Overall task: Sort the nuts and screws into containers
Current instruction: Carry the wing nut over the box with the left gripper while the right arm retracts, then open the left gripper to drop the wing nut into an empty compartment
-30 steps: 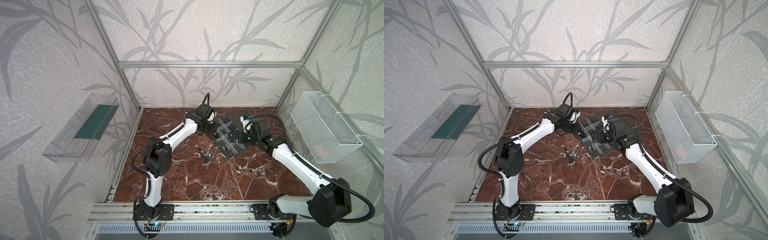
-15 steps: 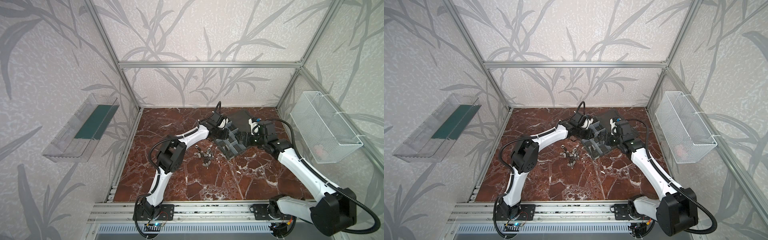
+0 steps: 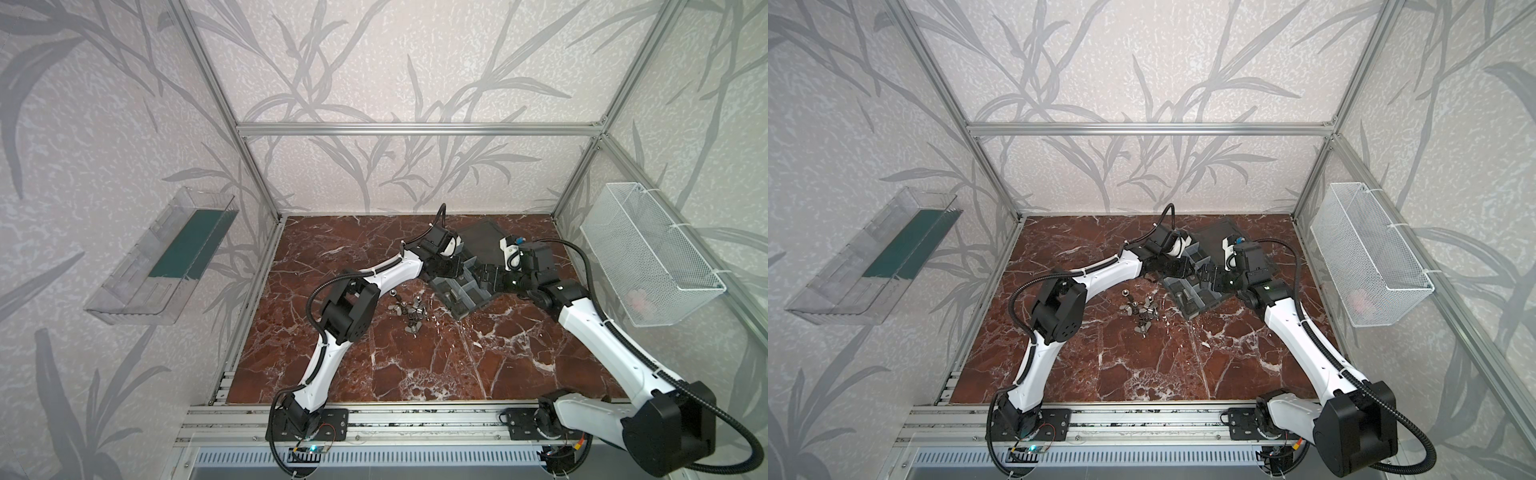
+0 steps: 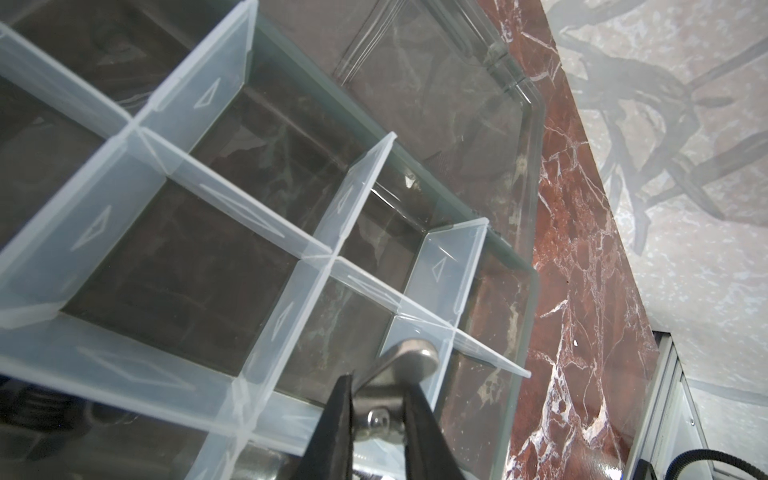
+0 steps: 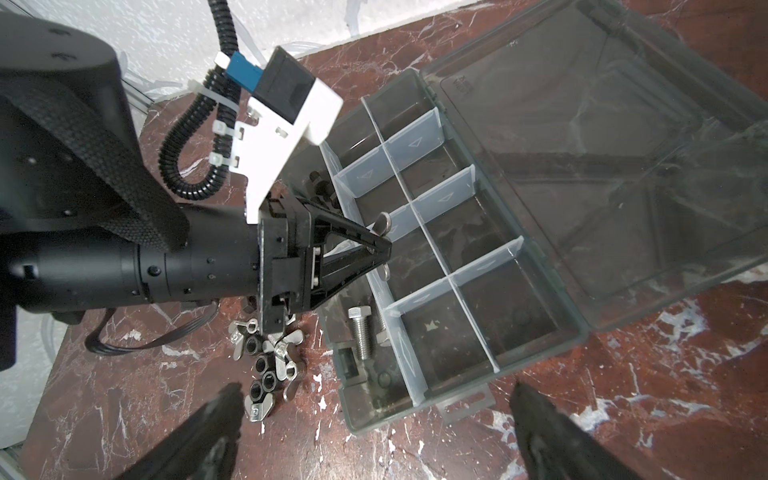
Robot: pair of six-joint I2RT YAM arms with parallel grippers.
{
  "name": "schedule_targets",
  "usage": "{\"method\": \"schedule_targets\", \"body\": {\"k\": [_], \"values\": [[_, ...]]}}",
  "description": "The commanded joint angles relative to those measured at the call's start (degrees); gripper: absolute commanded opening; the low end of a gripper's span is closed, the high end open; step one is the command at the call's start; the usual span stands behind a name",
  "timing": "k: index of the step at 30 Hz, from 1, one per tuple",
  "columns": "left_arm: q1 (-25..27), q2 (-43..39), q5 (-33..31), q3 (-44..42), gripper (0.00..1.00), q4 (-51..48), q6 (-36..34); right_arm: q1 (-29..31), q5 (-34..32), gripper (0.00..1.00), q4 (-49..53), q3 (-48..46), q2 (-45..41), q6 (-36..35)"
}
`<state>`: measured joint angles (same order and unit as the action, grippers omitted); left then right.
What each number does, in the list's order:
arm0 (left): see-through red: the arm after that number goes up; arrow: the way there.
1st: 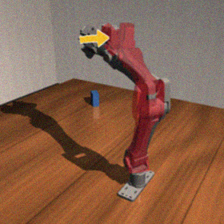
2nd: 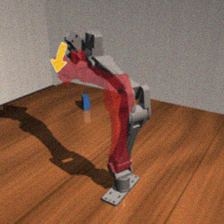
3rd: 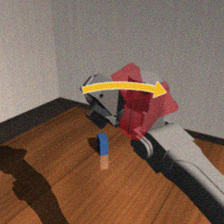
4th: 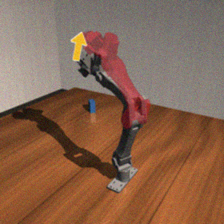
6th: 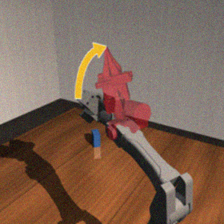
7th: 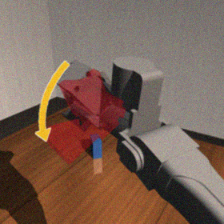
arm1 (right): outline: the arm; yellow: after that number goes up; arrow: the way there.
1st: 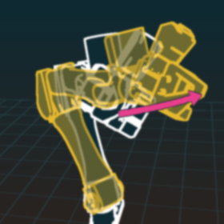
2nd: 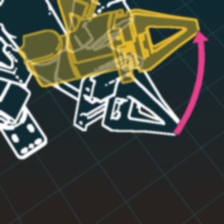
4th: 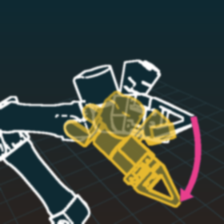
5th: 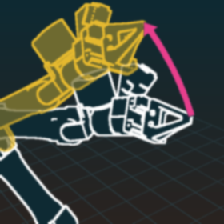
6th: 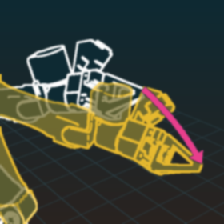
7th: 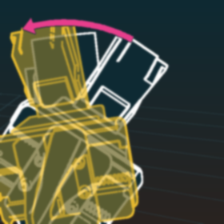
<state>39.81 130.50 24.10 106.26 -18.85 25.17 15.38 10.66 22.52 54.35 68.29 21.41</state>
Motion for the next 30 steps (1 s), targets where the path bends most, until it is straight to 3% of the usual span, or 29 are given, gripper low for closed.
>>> {"method": "schedule_targets", "body": {"k": [1,11,17,23,26,30], "values": [[0.5,0.9,0.2,1.8,0.22,-0.4,-0.2,-0.8,0.8,0.99,0.8,-0.6,-1.6,-0.2],[0.7,0.0,-0.5,2.5,0.23,-1.3,0.1,-1.4,1.7,0.99,0.8,-1.3,-2.5,-0.3],[0.5,-3.9,-2.0,3.1,0.29,-3.8,-1.5,-1.4,2.9,0.99,0.3,-1.1,-2.7,0.1],[-1.3,-12.3,-4.0,-2.8,0.42,-2.5,-1.4,-1.3,3.9,0.99,-1.5,-0.3,-1.8,1.4],[-3.3,-19.0,-4.6,-10.9,0.56,3.7,0.6,-1.2,4.2,0.99,-2.5,0.2,-0.2,1.4],[-6.5,-27.1,-5.1,-17.8,0.73,4.1,1.0,-0.3,4.7,0.99,-3.8,1.0,2.3,1.6]]}}
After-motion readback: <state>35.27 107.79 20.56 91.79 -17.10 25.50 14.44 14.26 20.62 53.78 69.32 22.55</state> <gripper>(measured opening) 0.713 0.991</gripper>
